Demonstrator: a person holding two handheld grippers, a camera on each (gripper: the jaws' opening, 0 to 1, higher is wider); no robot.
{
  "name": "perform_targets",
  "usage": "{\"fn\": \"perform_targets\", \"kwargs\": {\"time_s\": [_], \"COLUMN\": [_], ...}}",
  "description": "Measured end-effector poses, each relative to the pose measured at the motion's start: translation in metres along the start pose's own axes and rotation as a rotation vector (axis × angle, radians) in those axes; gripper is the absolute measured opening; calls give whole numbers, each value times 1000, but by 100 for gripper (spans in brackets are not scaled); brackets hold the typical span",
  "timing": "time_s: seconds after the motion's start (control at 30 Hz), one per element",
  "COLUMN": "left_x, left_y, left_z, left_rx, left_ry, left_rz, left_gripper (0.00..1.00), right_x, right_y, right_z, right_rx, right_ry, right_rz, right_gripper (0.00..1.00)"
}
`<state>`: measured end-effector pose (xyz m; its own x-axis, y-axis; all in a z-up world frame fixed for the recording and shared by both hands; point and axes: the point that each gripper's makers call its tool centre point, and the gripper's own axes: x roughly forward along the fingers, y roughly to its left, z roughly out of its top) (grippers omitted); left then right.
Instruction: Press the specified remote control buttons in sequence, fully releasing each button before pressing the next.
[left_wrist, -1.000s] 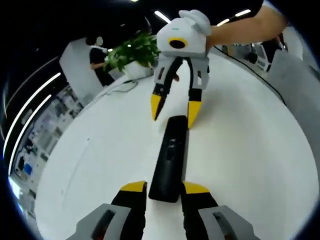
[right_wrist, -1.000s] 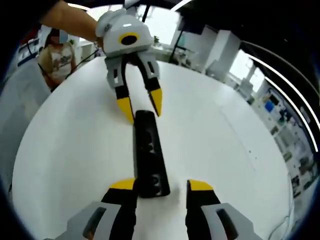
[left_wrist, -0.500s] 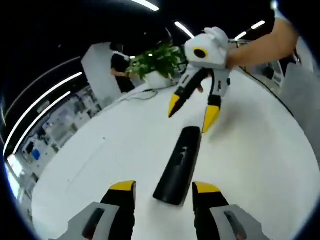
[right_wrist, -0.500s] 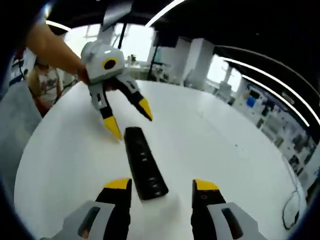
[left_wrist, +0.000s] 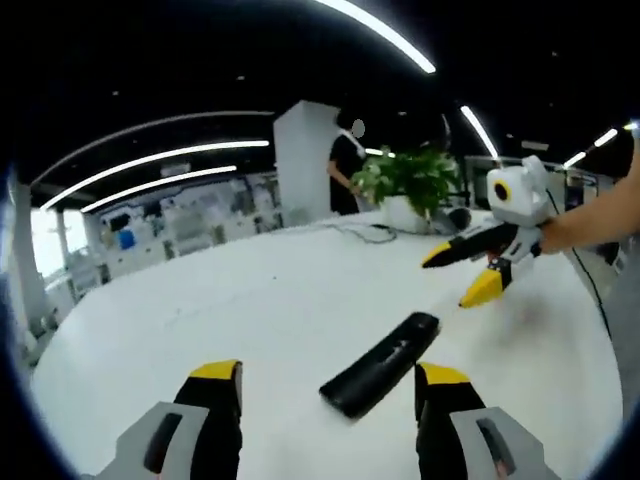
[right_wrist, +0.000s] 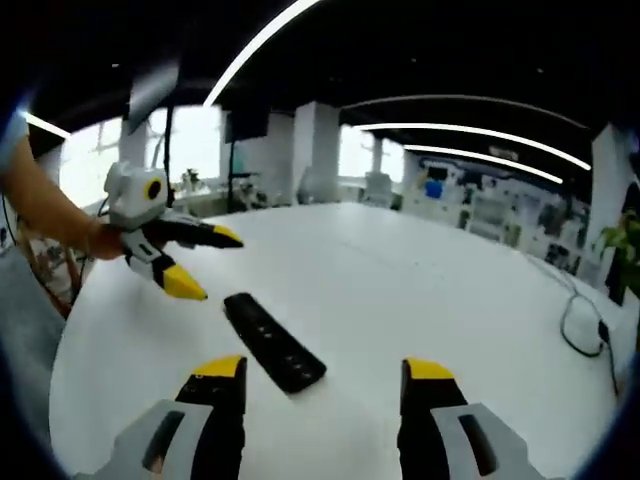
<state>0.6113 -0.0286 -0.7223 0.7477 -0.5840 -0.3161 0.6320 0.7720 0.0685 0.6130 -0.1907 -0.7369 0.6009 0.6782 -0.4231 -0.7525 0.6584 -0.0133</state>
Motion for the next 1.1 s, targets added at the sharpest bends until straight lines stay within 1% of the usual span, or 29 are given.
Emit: {"fn": "perform_targets", "kwargs": {"time_s": [0.03, 0.07, 0.1, 0.13, 0.2, 0.3, 0.33, 0.4, 0.5, 0.6, 0.67, 0.73, 0.8, 0.93, 1.1], "left_x": [-3, -5, -9, -11, -16, -22, -24, -31, -42, -53, -60, -68, -75, -94, -114], "left_y": [1, 3, 5, 6, 6, 2, 4, 2, 4, 4, 6, 3, -1, -6, -14], "left_z": [1, 1, 1, 2, 1, -2, -4, -5, -7, -6, -9, -8, -6, 1, 10], "left_rx": [-16, -37, -50, -56, -62, -68, -64, -61, -64, -76, -77, -60, -60, -64, -62], "left_ry": [-6, -11, -12, -19, -16, 4, 4, 4, 7, 7, 8, 20, 17, 5, -6], "left_rz": [19, 46, 71, 78, 106, 113, 114, 114, 135, 156, 161, 171, 173, 196, 223], "left_gripper": [74, 75, 75, 75, 75, 73, 73, 73, 73, 73, 74, 74, 74, 74, 74], "right_x": [-2, -6, -9, -12, -17, -25, -28, -35, -44, -58, -66, -74, -82, -96, -115], "right_y": [2, 1, 3, 5, 5, 6, 6, 5, 0, -2, -1, 0, 4, 10, 19], "right_z": [0, 1, 1, 3, 5, 8, 9, 10, 10, 13, 14, 14, 16, 20, 32], "right_rx": [4, 24, 28, 33, 48, 64, 59, 73, 87, 140, 121, 90, 87, 70, 78], "right_ry": [-8, -15, -20, -30, -42, -47, -49, -53, -51, -64, -62, -51, -55, -63, -109], "right_rz": [-4, -34, -35, -44, -71, -96, -99, -114, -132, -144, -152, -164, -163, -178, -184], "right_gripper": [61, 60, 59, 59, 59, 59, 58, 58, 61, 65, 65, 64, 63, 62, 62]}}
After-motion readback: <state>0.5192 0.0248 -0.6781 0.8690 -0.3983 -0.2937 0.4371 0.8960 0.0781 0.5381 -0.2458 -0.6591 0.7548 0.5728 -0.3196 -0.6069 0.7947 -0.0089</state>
